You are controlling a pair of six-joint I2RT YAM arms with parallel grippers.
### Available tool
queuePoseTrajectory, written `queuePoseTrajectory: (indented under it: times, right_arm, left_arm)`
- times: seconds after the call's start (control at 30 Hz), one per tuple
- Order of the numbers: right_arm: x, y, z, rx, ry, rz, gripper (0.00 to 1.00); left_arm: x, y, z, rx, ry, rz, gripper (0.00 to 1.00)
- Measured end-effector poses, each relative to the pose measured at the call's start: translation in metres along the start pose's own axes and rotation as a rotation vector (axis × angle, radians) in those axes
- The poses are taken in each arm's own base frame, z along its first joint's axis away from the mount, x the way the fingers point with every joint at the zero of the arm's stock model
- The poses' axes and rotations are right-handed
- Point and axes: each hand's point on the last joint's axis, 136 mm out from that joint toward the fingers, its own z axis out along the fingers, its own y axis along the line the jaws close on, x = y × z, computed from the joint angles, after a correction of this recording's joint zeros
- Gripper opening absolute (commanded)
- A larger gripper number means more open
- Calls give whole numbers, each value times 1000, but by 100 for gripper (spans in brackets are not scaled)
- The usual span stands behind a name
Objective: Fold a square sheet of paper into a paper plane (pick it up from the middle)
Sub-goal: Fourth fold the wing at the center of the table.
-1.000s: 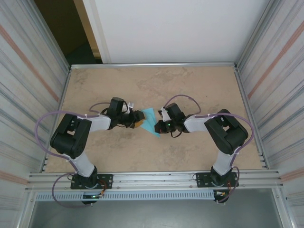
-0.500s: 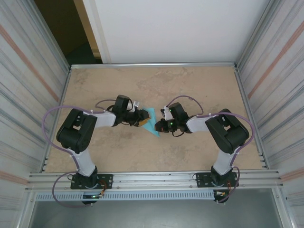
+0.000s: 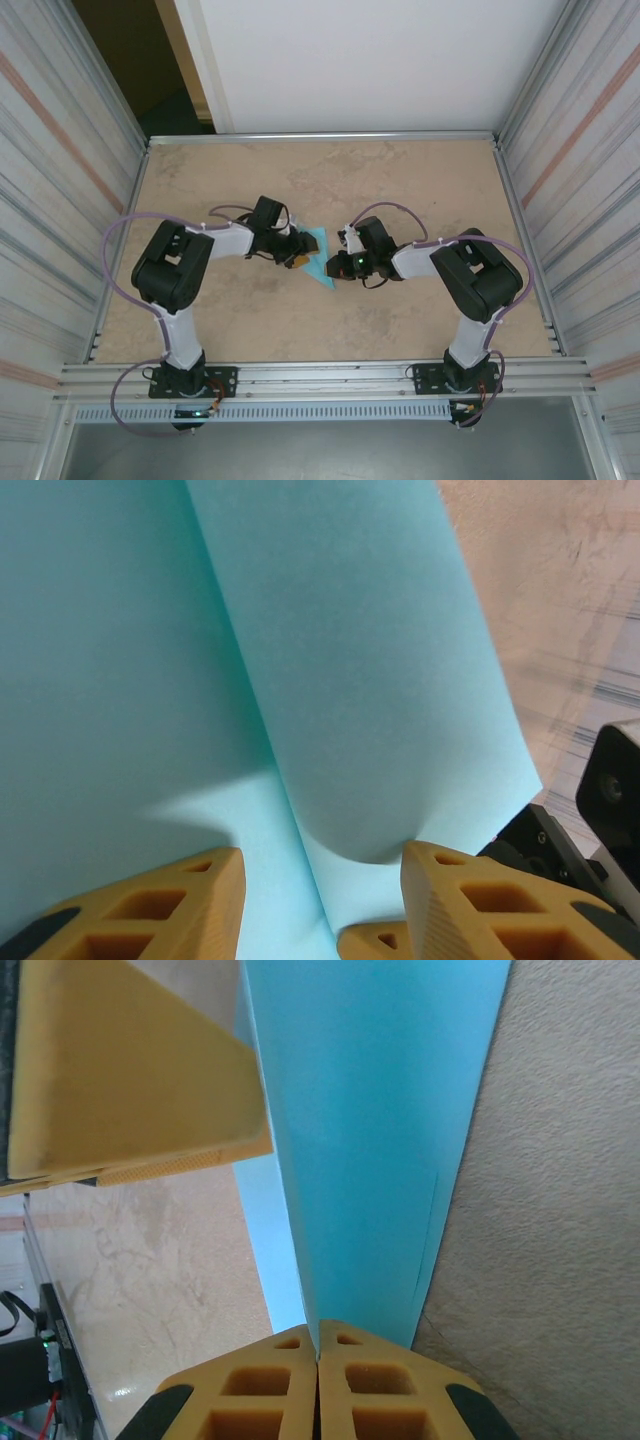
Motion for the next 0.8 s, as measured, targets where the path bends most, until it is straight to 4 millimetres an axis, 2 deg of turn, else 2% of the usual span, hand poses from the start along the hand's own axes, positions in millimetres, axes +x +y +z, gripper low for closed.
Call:
queuePoseTrajectory:
  times: [0.3,0.5,0.8]
  right_arm:
    - [3,-2,-1,8,2,25,23]
    - [0,4,-13,20,-24,18,26]
    - [8,2,-8,51,2,25,26]
  left_arm:
    - [0,4,4,-114,20,10,47]
    - [1,7,6,-158,29,9,47]
    - [2,10,8,-214,46,-6,48]
